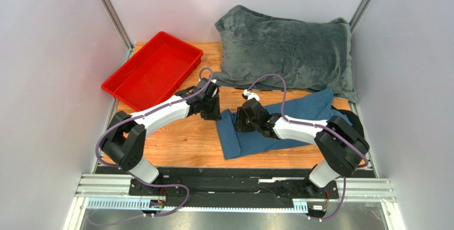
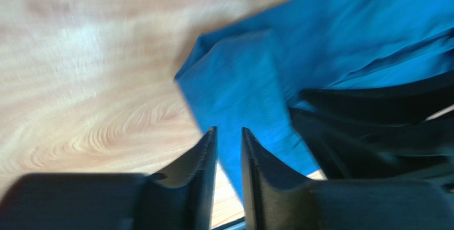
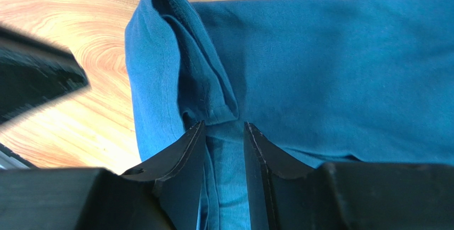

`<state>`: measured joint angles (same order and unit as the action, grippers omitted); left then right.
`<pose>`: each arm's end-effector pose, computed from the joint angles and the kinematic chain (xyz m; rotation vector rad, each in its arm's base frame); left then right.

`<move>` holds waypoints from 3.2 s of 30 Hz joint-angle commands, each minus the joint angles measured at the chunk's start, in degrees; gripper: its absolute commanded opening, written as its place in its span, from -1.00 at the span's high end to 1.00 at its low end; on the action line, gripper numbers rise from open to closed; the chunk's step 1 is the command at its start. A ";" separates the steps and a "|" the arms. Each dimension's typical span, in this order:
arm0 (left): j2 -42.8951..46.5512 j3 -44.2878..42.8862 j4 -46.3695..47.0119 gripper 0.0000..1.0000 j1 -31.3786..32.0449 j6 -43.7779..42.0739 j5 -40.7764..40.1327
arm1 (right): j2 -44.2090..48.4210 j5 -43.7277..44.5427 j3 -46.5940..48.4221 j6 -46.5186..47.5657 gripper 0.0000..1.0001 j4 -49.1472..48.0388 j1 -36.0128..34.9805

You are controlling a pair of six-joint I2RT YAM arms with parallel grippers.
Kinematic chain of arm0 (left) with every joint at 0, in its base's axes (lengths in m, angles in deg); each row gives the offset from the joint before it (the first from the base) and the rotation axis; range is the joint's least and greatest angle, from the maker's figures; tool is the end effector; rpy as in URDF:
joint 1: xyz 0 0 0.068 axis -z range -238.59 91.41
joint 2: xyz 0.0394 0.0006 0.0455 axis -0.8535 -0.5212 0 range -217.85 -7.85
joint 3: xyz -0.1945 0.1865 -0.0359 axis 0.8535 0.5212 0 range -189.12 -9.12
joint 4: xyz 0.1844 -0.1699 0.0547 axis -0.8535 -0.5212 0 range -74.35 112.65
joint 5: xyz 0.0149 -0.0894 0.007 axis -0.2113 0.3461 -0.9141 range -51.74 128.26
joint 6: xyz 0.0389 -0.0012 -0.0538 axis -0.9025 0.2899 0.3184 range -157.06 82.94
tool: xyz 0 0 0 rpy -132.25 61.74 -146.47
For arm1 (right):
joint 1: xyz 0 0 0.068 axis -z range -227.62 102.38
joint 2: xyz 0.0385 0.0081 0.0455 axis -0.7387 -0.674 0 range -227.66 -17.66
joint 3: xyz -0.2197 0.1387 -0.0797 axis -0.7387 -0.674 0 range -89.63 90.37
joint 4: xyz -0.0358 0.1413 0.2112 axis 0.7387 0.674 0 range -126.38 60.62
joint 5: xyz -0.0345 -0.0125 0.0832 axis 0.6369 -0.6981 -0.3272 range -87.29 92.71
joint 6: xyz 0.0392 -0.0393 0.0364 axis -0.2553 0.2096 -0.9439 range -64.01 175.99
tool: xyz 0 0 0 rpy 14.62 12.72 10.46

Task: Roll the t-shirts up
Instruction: Roll the T-shirt to the center of the board.

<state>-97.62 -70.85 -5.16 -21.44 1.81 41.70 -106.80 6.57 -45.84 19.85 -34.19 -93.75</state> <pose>0.2611 -0.2016 0.2120 -0.0153 2.6517 -0.5643 0.2193 0.2229 0.1545 -0.1838 2.4750 0.5710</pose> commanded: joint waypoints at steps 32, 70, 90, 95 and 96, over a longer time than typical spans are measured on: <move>-10.85 -3.39 5.66 0.52 0.21 2.08 4.64 | 1.17 -1.57 -2.92 -6.57 1.00 -0.17 -1.68; -14.28 -5.15 4.17 0.53 0.12 1.21 2.89 | 11.79 13.37 -3.80 -16.50 0.89 17.40 -19.35; -13.06 -6.29 3.73 0.52 0.21 -0.37 2.45 | 8.36 14.60 -4.24 -23.36 1.00 20.65 -24.01; -7.54 -5.59 3.38 0.32 0.21 -1.87 4.02 | 10.57 16.35 -2.49 -22.57 0.99 23.99 -24.01; -6.65 -5.15 3.55 0.31 0.12 -1.96 4.46 | 10.74 16.36 -2.22 -22.40 0.99 24.17 -24.01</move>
<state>-110.96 -75.18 -2.26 -21.44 1.90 45.02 -98.17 20.17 -50.65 -2.38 -13.51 -117.36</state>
